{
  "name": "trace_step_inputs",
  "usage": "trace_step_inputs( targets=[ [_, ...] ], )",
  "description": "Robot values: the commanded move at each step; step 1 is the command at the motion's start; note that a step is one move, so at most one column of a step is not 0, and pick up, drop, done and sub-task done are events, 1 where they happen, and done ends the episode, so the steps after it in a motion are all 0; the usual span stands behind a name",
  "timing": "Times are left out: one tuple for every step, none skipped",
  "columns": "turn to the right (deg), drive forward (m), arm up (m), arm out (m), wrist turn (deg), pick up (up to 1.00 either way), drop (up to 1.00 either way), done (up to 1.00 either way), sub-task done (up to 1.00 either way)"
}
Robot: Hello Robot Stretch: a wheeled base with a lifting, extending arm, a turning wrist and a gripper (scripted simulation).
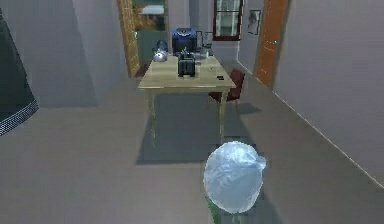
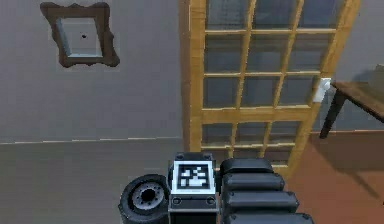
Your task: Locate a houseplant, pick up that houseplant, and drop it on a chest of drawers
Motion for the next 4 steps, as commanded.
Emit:
trace_step_inputs(
  targets=[
    [0.0, 0.10, 0.00, 0.00, 0.0, 0.00, 0.00, 0.00, 0.00],
    [-33.0, 0.00, 0.00, 0.00, 0.0, 0.00, 0.00, 0.00, 0.00],
    [-3.0, 0.00, 0.00, 0.00, 0.0, 0.00, 0.00, 0.00, 0.00],
    [0.0, 1.00, 0.00, 0.00, 0.0, 0.00, 0.00, 0.00, 0.00]
  ],
)
